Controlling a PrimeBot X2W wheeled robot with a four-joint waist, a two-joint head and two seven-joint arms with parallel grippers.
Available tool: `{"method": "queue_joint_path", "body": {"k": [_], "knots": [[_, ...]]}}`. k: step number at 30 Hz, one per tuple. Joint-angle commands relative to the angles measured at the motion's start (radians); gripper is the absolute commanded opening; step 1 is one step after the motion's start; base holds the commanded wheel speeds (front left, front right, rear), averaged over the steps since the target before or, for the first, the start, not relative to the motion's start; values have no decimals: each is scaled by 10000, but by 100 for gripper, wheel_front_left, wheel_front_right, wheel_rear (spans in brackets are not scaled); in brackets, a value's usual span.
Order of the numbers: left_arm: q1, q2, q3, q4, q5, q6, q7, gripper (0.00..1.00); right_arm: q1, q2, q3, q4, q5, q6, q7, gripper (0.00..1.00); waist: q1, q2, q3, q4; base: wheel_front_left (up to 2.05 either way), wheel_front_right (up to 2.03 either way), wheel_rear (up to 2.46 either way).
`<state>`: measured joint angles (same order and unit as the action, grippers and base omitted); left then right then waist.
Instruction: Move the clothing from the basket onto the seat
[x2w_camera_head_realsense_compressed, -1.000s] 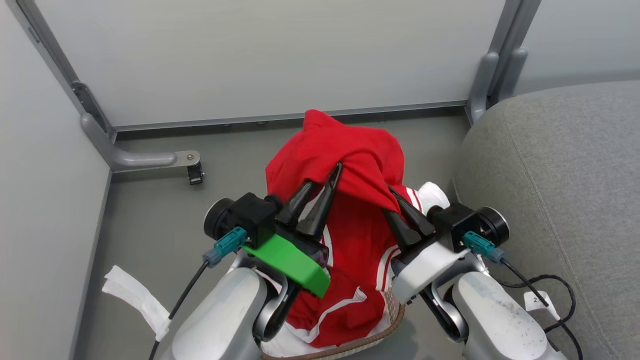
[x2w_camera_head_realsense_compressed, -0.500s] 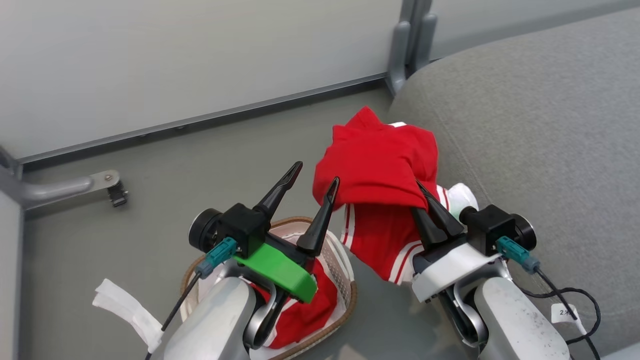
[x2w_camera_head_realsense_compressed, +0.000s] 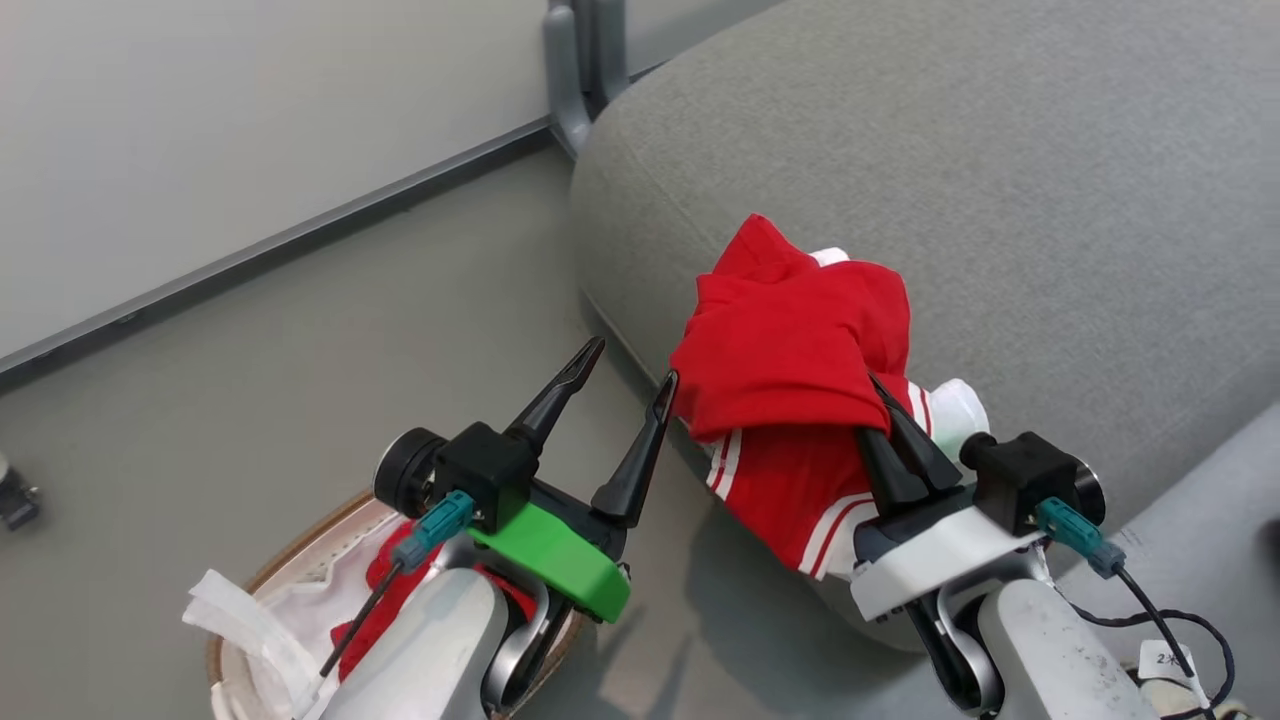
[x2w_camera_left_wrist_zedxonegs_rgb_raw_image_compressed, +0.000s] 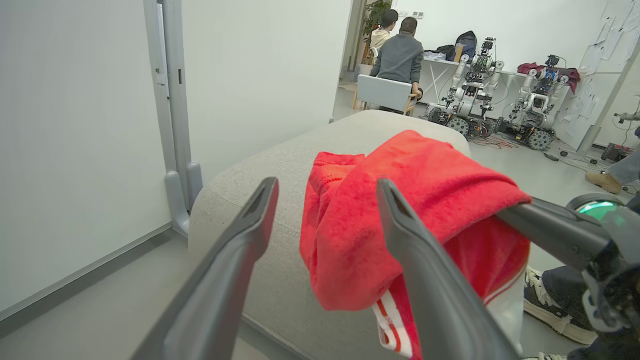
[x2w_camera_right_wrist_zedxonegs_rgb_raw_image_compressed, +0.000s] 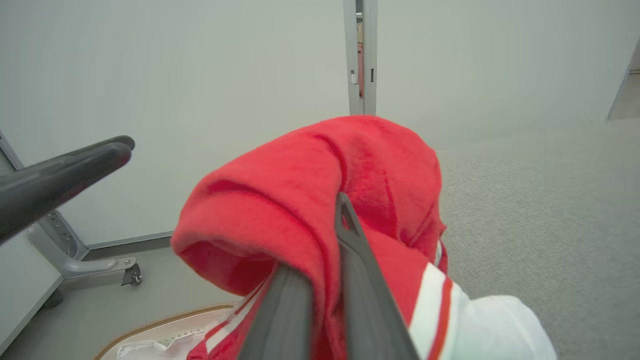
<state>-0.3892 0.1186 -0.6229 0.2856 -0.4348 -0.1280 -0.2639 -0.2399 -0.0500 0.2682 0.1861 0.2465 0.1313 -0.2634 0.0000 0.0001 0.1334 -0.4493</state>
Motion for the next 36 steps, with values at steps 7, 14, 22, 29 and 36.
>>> {"method": "queue_joint_path", "body": {"k": [7, 14, 22, 29, 36], "knots": [[37, 470, -199, -160, -44, -41, -8, 100, -18, -18, -862, -302, -168, -10, -19, 0, 0, -1, 1042, -950, 0, 0, 0], [-309, 1082, -451, -412, -167, -41, -9, 100, -1309, -23, -2218, -88, -1354, -12, -19, 0, 0, -1, 2083, -634, 0, 0, 0], [-744, 1914, -562, -930, -443, -41, -8, 100, -3783, -24, -4112, 1031, -3599, -12, -19, 0, 0, -1, 3454, 146, 0, 0, 0], [-1261, 2438, -704, -1575, -611, -42, -9, 100, -5759, -506, -5839, 2441, -5286, -12, -19, 0, 0, -1, 4486, 1006, 0, 0, 0], [-1621, 2894, -648, -1972, -752, -42, -9, 100, -7348, -828, -7803, 3514, -6581, -12, 108, 0, 0, -1, 5397, 1741, 0, 0, 0]]}}
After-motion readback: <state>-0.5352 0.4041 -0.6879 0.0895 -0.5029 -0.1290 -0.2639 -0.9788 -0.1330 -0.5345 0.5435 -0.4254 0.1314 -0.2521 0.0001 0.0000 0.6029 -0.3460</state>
